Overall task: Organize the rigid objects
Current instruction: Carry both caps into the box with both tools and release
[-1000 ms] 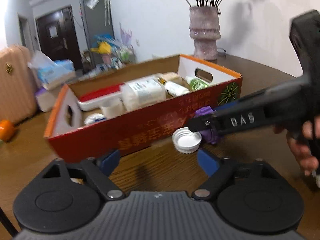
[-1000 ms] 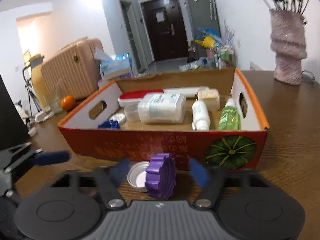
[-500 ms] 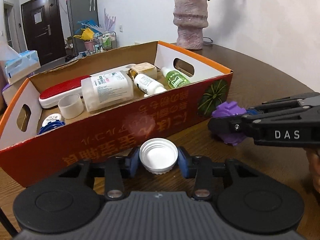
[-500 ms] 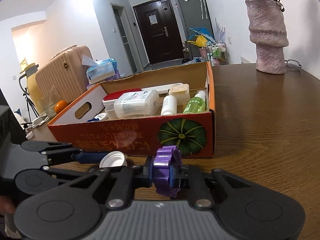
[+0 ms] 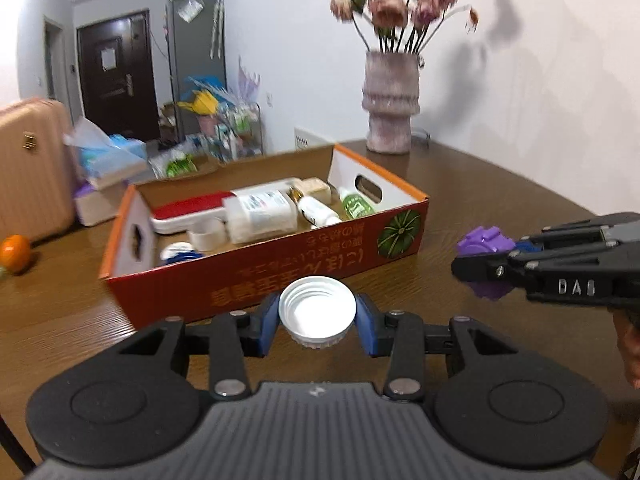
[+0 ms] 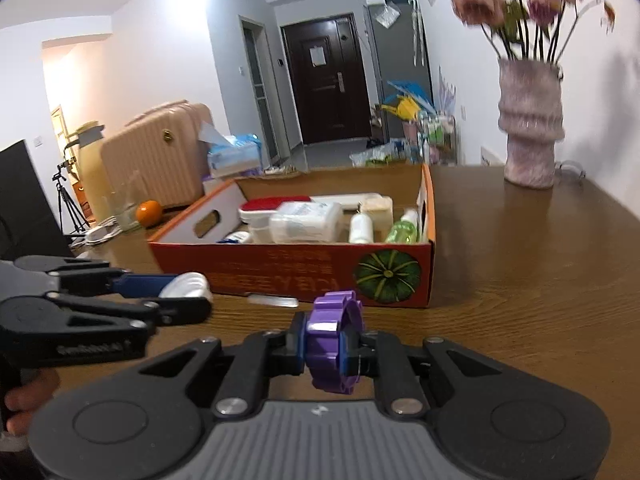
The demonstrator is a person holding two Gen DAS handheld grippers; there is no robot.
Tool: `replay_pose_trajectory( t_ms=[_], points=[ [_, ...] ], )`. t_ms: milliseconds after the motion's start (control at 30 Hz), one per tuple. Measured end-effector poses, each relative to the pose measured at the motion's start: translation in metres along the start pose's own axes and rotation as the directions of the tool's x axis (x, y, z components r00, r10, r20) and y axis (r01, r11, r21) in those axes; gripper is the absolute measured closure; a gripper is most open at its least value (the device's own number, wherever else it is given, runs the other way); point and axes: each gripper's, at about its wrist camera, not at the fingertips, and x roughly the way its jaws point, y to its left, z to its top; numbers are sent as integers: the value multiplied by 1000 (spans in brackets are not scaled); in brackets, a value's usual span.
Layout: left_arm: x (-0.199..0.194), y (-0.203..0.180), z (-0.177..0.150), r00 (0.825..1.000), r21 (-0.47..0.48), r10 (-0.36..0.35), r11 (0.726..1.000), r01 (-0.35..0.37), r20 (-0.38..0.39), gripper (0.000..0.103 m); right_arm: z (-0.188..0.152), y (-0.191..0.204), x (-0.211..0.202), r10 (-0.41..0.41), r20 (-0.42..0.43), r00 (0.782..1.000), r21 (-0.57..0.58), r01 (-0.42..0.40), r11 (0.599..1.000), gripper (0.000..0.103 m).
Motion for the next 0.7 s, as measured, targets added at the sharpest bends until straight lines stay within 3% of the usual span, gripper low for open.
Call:
replay_pose_trajectory(
  t_ms=[200,367,533,700],
  points=[
    [-79,-7,-23,995,-27,23,999,-21,93,62,-4,35,-57,-3,59,998,-36,6,999,88],
    [-138,-15,-48,977,-45,78,997,-70,198,62,-17,72,-97,-44,131,990,-73,54,996,88],
    [-175,-19,-77,958,-110,153,985,-130,243,62,-37,102,-129,-74,200,977,-56,87,995,88],
    [-204,-24,-103,944,-181,201,971,-156,261,62,-64,117,-148,-57,193,980,0,58,998,88]
  ],
)
